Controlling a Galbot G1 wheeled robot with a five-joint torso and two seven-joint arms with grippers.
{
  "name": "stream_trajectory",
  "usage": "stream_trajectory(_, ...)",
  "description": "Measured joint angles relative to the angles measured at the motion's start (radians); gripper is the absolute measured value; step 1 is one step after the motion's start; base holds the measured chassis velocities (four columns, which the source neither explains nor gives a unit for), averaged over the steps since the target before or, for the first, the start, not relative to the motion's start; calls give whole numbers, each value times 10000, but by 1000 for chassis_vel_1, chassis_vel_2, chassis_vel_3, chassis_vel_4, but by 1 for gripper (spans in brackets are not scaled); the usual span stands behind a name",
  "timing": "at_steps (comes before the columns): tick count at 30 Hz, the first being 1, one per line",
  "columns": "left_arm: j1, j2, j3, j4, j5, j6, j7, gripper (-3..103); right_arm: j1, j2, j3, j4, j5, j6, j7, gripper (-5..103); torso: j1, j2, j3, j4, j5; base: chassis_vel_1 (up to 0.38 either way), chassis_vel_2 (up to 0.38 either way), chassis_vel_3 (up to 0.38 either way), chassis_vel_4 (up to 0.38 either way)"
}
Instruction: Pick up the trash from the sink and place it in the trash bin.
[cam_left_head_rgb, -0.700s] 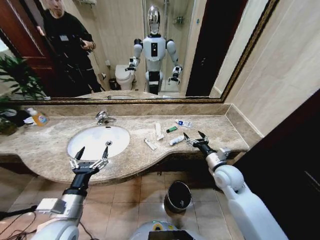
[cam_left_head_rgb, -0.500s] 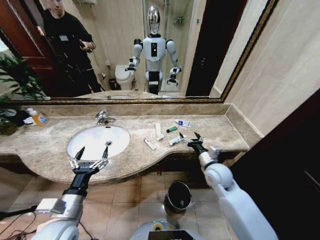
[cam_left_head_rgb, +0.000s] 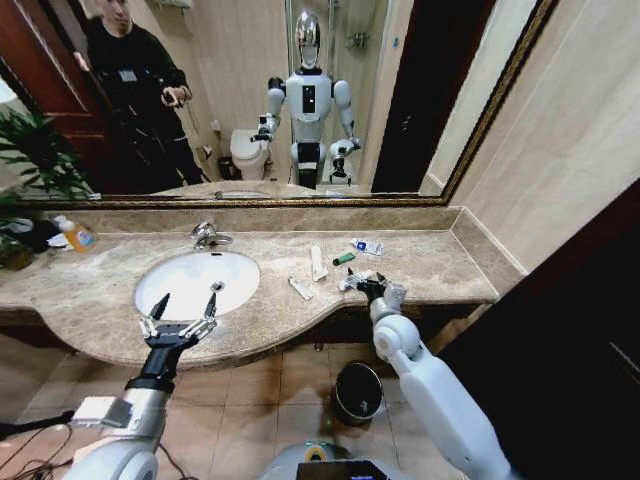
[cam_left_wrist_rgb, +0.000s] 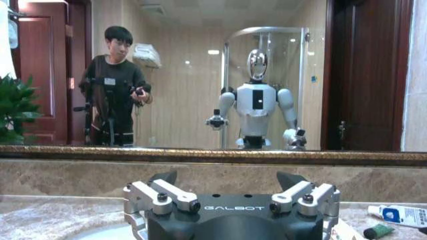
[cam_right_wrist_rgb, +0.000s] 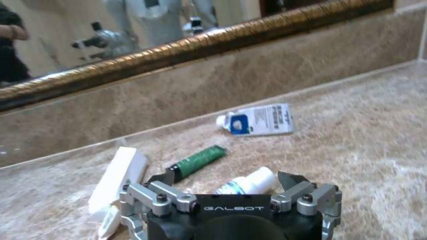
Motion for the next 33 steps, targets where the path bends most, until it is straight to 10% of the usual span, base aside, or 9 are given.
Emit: stream_trajectory(33,0,0,0,0,0,0,0,100,337,706,-596,-1283,-1341,80,-186,98,-1,1,-1,0,0,0,0,0,0)
